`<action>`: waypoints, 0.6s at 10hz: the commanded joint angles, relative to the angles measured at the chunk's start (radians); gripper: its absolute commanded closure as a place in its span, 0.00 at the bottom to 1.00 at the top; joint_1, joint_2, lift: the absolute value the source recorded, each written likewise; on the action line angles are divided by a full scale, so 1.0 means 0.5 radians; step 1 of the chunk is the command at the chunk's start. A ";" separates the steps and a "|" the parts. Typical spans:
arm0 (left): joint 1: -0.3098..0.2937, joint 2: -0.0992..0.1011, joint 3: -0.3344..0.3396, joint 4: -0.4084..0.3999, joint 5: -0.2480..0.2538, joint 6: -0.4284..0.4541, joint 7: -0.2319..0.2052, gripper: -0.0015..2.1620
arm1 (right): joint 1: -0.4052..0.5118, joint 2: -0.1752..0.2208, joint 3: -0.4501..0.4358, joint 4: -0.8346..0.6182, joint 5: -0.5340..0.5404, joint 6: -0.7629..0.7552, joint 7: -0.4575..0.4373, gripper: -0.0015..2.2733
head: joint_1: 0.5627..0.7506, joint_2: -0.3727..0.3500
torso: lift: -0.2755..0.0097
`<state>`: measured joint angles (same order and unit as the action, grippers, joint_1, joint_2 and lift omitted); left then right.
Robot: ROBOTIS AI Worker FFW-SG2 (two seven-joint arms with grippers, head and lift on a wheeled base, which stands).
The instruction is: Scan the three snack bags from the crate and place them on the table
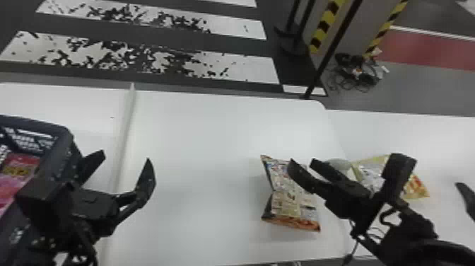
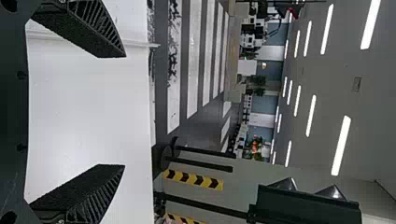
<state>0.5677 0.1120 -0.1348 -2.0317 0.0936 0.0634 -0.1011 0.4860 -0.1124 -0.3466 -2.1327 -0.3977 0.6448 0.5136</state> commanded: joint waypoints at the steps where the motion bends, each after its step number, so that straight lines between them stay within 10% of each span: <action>1: 0.000 0.000 -0.003 0.004 0.000 0.001 0.003 0.01 | -0.030 0.001 0.101 0.133 0.121 -0.217 -0.018 0.51 | 0.70 0.26 | 0.75; 2: 0.000 0.000 -0.003 -0.005 0.003 0.001 0.003 0.01 | -0.042 0.001 0.123 0.203 0.142 -0.254 -0.024 0.86 | 0.70 0.27 | 0.75; 6: 0.003 -0.003 -0.037 -0.057 0.055 0.001 0.021 0.01 | -0.045 0.025 0.270 0.519 0.274 -0.665 -0.138 0.98 | 0.70 0.26 | 0.75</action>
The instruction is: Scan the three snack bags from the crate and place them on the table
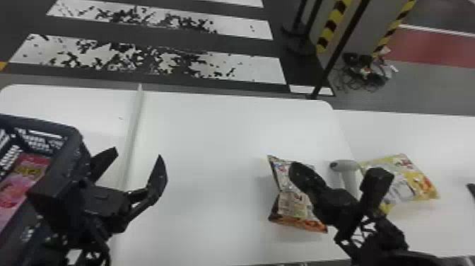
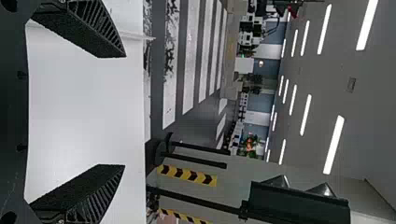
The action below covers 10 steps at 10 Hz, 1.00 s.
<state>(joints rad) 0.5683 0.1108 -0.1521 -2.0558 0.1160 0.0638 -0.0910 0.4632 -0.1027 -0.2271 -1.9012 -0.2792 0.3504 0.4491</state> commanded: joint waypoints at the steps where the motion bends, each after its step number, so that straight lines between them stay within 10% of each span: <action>1: 0.005 0.002 -0.003 -0.021 0.029 -0.006 0.007 0.01 | 0.000 0.009 0.055 0.118 0.055 -0.144 -0.030 0.98 | 0.70 0.26 | 0.75; 10: -0.020 0.005 0.010 0.000 0.044 -0.012 0.019 0.01 | -0.052 -0.009 0.104 0.403 0.199 -0.340 0.087 0.98 | 0.70 0.30 | 0.75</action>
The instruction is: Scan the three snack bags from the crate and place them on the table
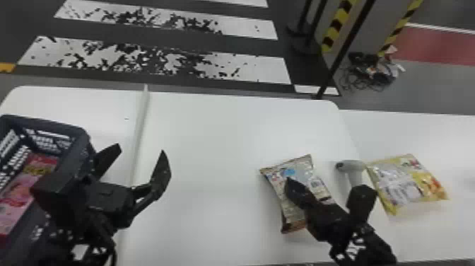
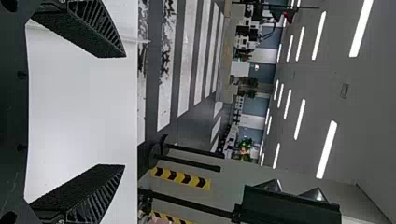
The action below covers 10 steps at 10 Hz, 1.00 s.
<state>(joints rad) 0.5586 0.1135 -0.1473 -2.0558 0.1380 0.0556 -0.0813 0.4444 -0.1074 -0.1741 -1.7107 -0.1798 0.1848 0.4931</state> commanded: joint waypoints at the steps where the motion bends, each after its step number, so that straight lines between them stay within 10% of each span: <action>1: 0.003 0.003 0.000 0.000 0.000 0.004 0.000 0.01 | -0.042 0.000 -0.008 0.059 0.001 -0.015 -0.020 0.98 | 0.70 0.30 | 0.75; 10: 0.039 0.018 -0.003 -0.003 -0.003 -0.008 0.000 0.01 | -0.241 0.061 -0.054 0.350 -0.058 -0.070 -0.250 0.98 | 0.70 0.24 | 0.75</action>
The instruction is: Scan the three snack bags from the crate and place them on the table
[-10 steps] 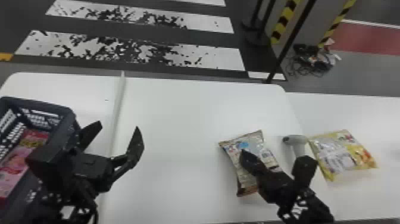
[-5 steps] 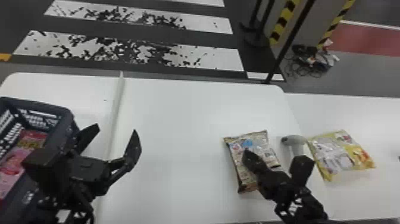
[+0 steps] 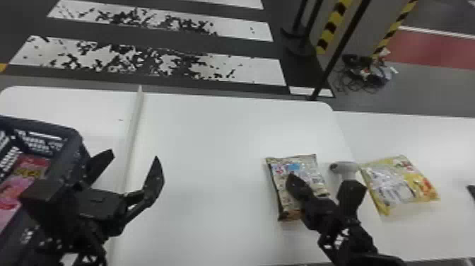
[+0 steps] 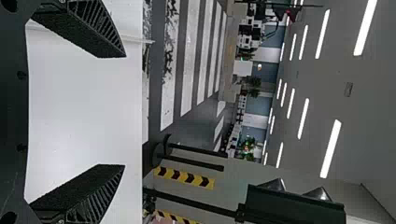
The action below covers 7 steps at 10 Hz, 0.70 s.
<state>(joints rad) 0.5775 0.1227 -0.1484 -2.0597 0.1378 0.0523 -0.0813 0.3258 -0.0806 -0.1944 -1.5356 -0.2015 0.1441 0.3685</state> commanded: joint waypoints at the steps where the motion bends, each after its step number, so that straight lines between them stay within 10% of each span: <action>1: 0.002 0.000 -0.001 0.005 0.001 -0.014 0.006 0.01 | 0.033 0.014 -0.050 -0.080 -0.128 0.109 -0.004 0.97 | 0.70 0.24 | 0.75; 4: -0.005 0.000 -0.013 -0.019 -0.012 -0.032 0.018 0.01 | 0.174 0.035 -0.173 -0.491 -0.346 0.306 -0.074 0.79 | 0.70 0.21 | 0.75; 7: -0.005 0.000 -0.016 -0.041 -0.015 -0.032 0.025 0.01 | 0.254 0.048 -0.326 -0.751 -0.453 0.453 -0.074 0.01 | 0.70 0.17 | 0.75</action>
<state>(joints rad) 0.5752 0.1227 -0.1565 -2.0791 0.1304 0.0371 -0.0704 0.4484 -0.0578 -0.3380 -1.8939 -0.4263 0.3537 0.3311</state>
